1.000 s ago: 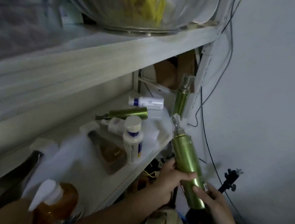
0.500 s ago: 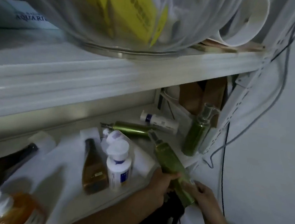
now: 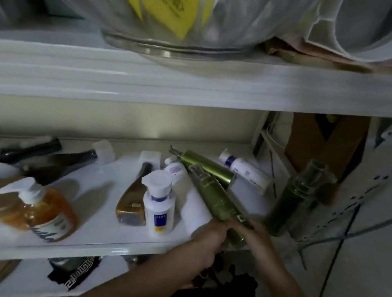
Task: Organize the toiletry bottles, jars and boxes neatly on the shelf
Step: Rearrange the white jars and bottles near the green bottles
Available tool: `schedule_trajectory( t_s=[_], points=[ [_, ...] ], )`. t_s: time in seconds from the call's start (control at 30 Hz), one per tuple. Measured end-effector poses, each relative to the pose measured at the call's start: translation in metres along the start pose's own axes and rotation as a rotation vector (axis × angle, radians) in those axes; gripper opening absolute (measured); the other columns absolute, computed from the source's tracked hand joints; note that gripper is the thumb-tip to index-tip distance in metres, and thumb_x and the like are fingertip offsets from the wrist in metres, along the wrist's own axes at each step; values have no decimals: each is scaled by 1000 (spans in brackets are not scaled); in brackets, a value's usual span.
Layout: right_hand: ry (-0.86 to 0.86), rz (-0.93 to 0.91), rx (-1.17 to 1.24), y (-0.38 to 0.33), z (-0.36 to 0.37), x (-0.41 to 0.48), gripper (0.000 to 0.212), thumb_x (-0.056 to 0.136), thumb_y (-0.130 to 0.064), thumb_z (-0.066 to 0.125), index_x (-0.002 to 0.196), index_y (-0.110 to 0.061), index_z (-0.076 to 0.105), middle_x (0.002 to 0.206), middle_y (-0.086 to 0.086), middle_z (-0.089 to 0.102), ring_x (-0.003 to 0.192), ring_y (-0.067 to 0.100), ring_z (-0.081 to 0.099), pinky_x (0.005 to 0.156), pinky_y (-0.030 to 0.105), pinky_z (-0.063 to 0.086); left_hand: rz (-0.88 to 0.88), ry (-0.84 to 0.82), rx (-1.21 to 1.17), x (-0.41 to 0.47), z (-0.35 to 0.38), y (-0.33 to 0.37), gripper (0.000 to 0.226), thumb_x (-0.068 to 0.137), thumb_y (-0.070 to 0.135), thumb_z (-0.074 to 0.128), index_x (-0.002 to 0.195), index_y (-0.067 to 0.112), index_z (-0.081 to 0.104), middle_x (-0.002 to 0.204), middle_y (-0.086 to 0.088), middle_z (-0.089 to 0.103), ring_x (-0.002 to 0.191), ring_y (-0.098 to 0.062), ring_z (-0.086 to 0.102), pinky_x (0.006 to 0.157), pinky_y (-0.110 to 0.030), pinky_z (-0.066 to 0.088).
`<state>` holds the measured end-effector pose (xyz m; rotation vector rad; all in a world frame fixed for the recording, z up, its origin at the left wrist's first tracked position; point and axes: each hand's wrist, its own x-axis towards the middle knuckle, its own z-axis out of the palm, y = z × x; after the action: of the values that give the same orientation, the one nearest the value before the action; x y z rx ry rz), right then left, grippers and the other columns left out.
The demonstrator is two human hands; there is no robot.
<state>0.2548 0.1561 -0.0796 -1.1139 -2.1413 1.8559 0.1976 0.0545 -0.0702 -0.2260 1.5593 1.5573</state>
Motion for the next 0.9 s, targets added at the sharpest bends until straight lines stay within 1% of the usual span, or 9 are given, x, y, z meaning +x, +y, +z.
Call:
schedule_trajectory(
  t_s=[0.1,0.17,0.27,0.37,0.5,0.67,0.8,0.83,0.9],
  points=[
    [-7,-54,-21,1,4,14,7,82,-16,69,85,-12,64,81,12,68,72,26,65,65,37,54,28,42,25,1,2,0,36,81,42,63,100,12,65,103,-12,69,94,-27,68,88,-38,55],
    [-31,-88,-78,2,3,18,6,86,-19,65,85,-13,63,77,6,66,69,19,64,56,28,53,84,40,-31,-1,1,6,24,90,30,57,98,8,64,96,-11,68,85,-24,65,79,-30,53],
    [-15,-218,-270,1,-4,28,16,89,-29,59,86,-14,65,85,6,66,84,26,63,75,40,52,217,54,-135,-2,-1,28,18,95,12,45,97,5,62,89,-10,64,79,-19,61,69,-24,49],
    [47,-285,-419,-18,-8,40,42,94,-32,50,132,-15,50,138,6,46,131,25,39,108,41,35,325,89,-177,2,2,59,14,95,9,44,88,10,57,80,-10,53,70,-17,51,65,-24,44],
    [93,-266,-235,-50,2,68,56,97,-28,45,148,-17,24,156,7,17,143,23,15,115,45,23,355,120,-187,16,12,98,27,97,12,44,70,14,52,51,1,55,47,-8,53,46,-16,42],
    [361,-115,-259,-67,12,101,66,92,-20,51,149,-15,17,158,10,-5,145,28,-4,118,44,11,290,150,-164,46,22,123,23,99,21,46,77,12,48,79,-4,53,71,-15,51,77,-29,41],
    [439,-49,-312,-69,10,107,78,88,-25,59,149,-14,12,157,14,-14,145,31,-9,116,42,3,269,128,-94,72,24,132,23,99,20,43,80,10,50,81,-6,53,71,-16,50,67,-28,40],
    [444,-26,-311,-70,8,108,80,88,-27,60,149,-13,11,156,15,-14,145,31,-9,116,41,3,274,136,-30,77,25,136,22,99,21,42,85,7,53,86,-6,53,74,-18,50,70,-28,40],
    [445,9,-292,-69,6,109,81,88,-26,59,150,-12,9,156,16,-12,144,34,-5,116,43,5,312,138,157,85,28,145,27,99,17,40,119,2,52,106,-8,51,92,-20,48,80,-28,36]
  ],
)
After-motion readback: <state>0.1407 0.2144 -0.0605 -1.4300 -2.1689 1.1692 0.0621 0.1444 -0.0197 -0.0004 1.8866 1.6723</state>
